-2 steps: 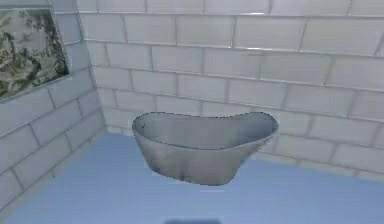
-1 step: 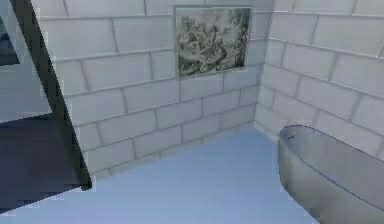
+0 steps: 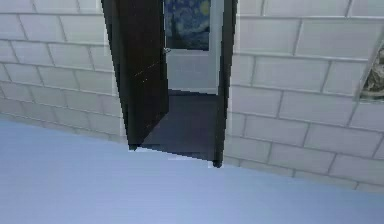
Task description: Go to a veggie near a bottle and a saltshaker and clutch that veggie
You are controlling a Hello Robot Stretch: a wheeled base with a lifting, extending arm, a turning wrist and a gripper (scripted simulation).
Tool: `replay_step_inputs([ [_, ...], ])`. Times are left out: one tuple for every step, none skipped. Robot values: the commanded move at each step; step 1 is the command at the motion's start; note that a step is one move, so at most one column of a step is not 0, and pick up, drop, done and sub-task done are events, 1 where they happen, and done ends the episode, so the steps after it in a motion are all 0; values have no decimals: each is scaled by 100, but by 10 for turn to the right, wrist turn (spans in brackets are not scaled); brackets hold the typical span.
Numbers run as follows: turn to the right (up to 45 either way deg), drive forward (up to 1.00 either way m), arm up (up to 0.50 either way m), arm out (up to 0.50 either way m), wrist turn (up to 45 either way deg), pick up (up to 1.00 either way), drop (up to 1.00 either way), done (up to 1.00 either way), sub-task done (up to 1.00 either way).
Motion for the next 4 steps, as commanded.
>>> replay_step_inputs([
  [-30, 0, 0, 0, 0, 0, 0, 0, 0],
  [0, 100, 0, 0, 0, 0, 0, 0, 0],
  [-30, 0, 0, 0, 0, 0, 0, 0, 0],
  [-450, 0, 0, 0, 0, 0, 0, 0, 0],
])
